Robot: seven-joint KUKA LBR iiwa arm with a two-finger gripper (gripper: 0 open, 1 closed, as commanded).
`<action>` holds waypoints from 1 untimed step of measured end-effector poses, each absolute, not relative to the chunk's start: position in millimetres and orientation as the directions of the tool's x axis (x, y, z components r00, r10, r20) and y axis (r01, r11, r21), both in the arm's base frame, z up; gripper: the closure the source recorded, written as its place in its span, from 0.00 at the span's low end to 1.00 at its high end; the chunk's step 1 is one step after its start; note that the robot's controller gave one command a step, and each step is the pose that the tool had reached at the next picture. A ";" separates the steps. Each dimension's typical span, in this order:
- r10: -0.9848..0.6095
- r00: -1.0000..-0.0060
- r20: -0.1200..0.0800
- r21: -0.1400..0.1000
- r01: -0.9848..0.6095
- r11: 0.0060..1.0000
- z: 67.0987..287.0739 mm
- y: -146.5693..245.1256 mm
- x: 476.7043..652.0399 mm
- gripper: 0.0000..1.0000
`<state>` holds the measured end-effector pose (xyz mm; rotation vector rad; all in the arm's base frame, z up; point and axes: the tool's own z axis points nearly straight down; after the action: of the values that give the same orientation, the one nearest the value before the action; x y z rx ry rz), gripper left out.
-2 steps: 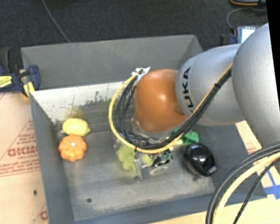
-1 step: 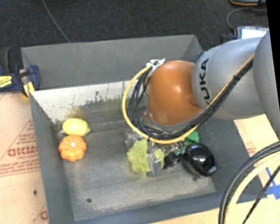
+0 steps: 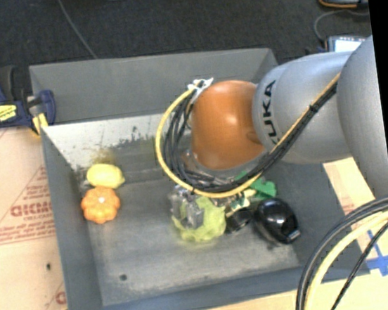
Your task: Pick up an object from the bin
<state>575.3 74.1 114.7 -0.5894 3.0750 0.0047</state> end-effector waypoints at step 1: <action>-0.377 -0.926 -0.010 0.002 -0.377 0.926 108.9 77.3 576.2 1.00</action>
Offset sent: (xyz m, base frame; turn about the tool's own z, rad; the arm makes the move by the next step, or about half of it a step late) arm -0.0381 -0.0267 0.0290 0.3236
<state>576.2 77.3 108.9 -0.6008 3.0737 0.0062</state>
